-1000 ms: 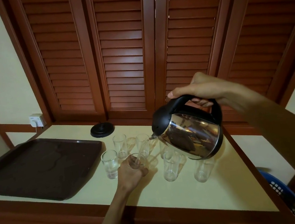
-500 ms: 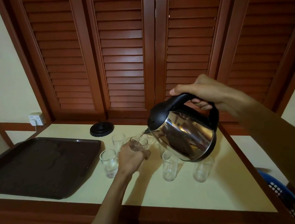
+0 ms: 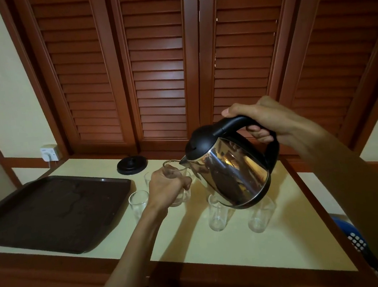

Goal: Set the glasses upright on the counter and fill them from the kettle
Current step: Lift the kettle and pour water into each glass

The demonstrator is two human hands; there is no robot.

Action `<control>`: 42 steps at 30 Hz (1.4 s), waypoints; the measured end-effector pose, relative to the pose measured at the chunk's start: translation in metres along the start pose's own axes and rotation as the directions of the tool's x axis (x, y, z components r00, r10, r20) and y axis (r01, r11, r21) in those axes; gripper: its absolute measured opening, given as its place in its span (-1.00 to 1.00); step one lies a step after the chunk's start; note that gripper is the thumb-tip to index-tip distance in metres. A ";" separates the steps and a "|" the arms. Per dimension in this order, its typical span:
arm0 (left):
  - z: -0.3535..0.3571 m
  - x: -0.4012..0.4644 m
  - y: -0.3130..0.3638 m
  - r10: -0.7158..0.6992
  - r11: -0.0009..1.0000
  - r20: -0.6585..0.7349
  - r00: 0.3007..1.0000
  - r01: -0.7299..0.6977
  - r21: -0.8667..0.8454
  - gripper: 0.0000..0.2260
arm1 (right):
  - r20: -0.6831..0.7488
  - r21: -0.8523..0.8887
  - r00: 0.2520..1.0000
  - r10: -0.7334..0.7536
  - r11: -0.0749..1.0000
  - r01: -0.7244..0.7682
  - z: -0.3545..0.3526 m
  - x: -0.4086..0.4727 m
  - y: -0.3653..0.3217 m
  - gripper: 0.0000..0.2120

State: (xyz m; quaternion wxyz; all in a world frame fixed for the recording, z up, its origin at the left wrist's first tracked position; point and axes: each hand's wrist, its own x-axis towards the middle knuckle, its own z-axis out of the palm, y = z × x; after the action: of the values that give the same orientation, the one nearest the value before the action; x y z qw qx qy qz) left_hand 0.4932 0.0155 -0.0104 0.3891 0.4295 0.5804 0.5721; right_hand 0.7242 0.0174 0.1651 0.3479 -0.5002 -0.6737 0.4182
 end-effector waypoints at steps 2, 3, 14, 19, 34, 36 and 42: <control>0.001 -0.001 -0.002 0.006 1.000 -0.003 1.000 -0.006 0.024 -0.76 | -0.006 0.014 1.000 -0.007 1.000 0.007 -0.002 -0.001 0.003 -0.63; 0.002 -0.002 -0.004 0.010 0.999 -0.006 1.000 -0.010 0.040 -0.73 | -0.009 0.020 1.000 -0.009 1.000 0.009 -0.003 -0.001 0.005 -0.65; 0.006 0.000 -0.074 -0.105 0.990 -0.013 0.994 0.106 0.089 -0.68 | -0.059 0.109 0.998 0.008 0.994 -0.001 -0.019 -0.010 0.027 -0.45; 0.006 0.004 -0.096 -0.077 0.991 -0.027 0.997 0.079 0.109 -0.61 | -0.079 0.151 0.996 0.046 0.988 -0.033 -0.031 -0.012 0.039 -0.49; 0.003 0.005 -0.103 0.122 0.979 -0.018 0.992 -0.117 0.170 -0.48 | -0.137 0.181 0.990 0.041 0.983 -0.016 -0.060 -0.016 0.046 -0.65; 0.009 -0.001 -0.090 0.219 0.954 -0.110 0.970 -0.189 0.231 -0.44 | -0.142 0.186 0.989 0.050 0.982 -0.023 -0.059 -0.018 0.047 -0.64; 0.051 -0.041 -0.044 0.501 0.805 -0.076 0.862 -0.433 0.405 -0.41 | -0.159 0.192 0.985 0.064 0.981 -0.033 -0.056 -0.019 0.053 -0.66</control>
State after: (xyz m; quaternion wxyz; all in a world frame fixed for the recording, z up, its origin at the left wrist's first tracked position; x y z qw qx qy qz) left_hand 0.5520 -0.0057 -0.0586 0.0926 0.5721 0.5870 0.5653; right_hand 0.7988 0.0189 0.1389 0.4379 -0.5141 -0.5877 0.4457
